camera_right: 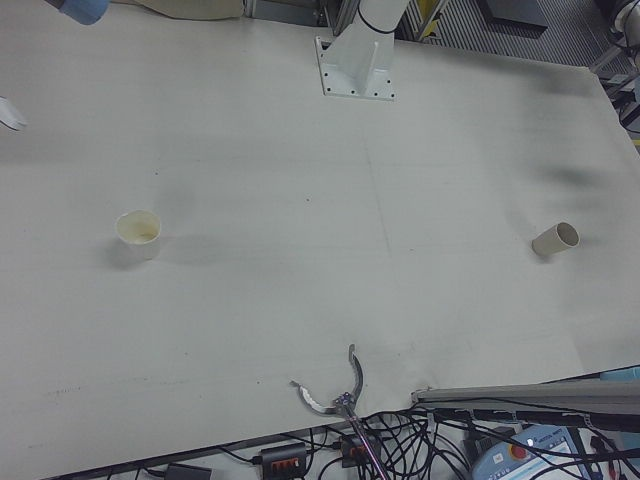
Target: Pour water
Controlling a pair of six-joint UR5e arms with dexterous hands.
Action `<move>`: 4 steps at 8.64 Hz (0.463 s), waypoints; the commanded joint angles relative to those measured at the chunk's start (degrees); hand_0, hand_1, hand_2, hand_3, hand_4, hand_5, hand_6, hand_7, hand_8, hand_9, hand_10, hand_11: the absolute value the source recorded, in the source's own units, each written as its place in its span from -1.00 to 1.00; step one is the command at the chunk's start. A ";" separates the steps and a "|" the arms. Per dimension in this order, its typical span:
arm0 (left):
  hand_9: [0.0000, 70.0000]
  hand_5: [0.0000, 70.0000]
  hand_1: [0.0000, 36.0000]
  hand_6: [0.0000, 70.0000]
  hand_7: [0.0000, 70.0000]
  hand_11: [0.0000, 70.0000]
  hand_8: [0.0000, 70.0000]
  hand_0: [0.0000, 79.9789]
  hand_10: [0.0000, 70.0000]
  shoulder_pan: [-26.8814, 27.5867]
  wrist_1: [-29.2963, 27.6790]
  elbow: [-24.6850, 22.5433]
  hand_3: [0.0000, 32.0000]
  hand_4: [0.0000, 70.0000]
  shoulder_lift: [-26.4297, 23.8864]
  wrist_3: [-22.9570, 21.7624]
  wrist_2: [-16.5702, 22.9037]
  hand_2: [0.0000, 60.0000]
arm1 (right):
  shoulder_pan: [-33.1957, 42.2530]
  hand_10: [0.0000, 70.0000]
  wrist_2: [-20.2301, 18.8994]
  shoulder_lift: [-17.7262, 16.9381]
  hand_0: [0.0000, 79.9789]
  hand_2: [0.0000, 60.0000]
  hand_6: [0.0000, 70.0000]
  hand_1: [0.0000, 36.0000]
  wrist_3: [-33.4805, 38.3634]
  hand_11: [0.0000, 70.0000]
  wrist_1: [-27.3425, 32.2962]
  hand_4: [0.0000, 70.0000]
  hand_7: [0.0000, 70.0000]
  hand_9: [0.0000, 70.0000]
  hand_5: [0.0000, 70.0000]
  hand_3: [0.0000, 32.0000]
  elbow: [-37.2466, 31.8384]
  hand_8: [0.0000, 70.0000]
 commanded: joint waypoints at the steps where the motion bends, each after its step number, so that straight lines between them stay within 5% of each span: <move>1: -1.00 -1.00 -0.05 -1.00 -1.00 -1.00 -1.00 0.14 -1.00 -1.49 -10.13 2.99 -1.00 -1.00 4.30 11.67 -0.69 -0.72 | 0.72 -1.00 -0.46 0.08 -0.49 -0.08 -1.00 -0.28 -12.08 -1.00 -0.54 -1.00 -1.00 -1.00 -1.00 -1.00 1.64 -1.00; 4: -1.00 -1.00 -0.12 -1.00 -1.00 -1.00 -1.00 0.09 -1.00 -0.08 -21.56 6.78 -1.00 -1.00 10.87 15.99 -0.86 -0.71 | 0.72 -1.00 3.84 -3.00 -0.77 -0.13 -1.00 -0.44 -14.35 -1.00 0.41 -1.00 -1.00 -1.00 -1.00 -1.00 -5.69 -1.00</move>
